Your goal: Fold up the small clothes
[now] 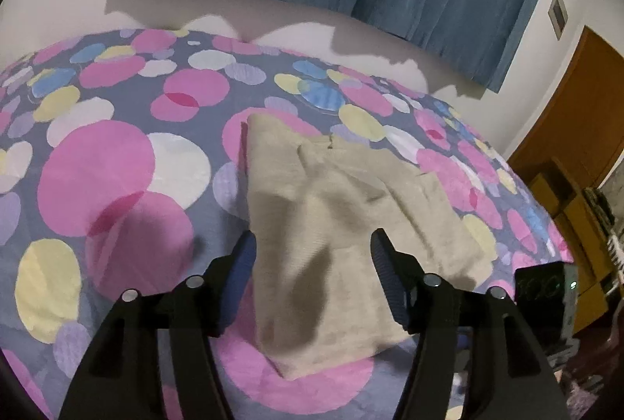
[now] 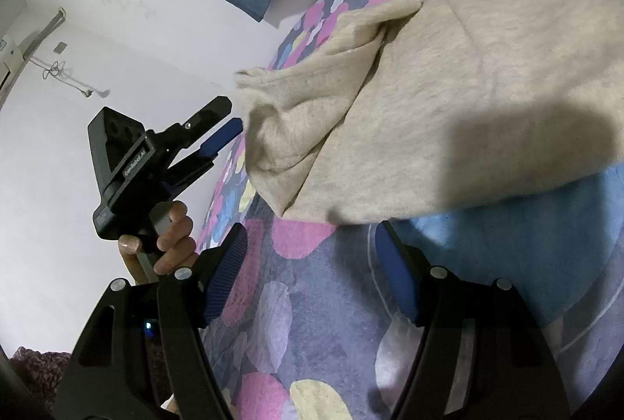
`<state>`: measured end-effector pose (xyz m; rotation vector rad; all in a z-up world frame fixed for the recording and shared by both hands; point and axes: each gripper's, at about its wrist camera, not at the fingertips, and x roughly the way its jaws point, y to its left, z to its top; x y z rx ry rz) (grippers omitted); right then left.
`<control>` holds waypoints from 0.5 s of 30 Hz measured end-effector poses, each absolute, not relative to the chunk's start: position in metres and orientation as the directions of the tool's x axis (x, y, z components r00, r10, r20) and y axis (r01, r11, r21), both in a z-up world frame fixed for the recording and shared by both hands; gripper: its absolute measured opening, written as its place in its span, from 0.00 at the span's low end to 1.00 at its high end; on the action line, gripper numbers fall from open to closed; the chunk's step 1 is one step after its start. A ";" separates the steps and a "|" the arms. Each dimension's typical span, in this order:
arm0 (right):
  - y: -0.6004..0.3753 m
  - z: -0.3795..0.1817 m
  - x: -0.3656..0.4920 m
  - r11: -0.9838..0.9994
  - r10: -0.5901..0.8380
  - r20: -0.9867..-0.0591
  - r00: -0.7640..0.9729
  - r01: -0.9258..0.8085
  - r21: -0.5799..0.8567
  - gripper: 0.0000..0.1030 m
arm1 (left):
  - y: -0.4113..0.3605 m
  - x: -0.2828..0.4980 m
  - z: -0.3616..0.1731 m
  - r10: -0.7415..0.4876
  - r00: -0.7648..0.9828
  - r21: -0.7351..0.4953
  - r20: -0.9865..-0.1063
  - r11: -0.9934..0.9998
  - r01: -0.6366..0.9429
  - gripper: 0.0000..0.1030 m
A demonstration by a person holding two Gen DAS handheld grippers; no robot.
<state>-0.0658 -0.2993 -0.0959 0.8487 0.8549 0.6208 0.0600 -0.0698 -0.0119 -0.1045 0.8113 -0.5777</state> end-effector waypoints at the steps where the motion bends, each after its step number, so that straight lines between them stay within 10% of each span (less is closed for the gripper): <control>1: -0.299 -0.096 -0.066 0.529 0.758 -0.392 0.521 -0.139 0.837 0.66 | -0.070 0.060 -0.014 -0.527 0.541 -0.304 -0.655 0.840 0.449 0.60; 6: -0.299 -0.094 -0.065 0.535 0.756 -0.396 0.522 -0.142 0.833 0.66 | -0.087 0.064 -0.025 -0.560 0.482 -0.311 -0.674 0.807 0.503 0.60; 8: -0.300 -0.095 -0.064 0.530 0.758 -0.392 0.522 -0.141 0.836 0.66 | -0.098 0.065 -0.029 -0.558 0.471 -0.284 -0.684 0.798 0.532 0.45; 10: -0.301 -0.094 -0.064 0.525 0.759 -0.388 0.523 -0.138 0.840 0.66 | -0.105 0.063 -0.034 -0.549 0.456 -0.264 -0.700 0.793 0.549 0.08; 15: -0.310 -0.093 -0.061 0.494 0.763 -0.375 0.527 -0.101 0.863 0.66 | -0.122 0.044 -0.040 -0.551 0.461 -0.219 -0.696 0.774 0.595 0.07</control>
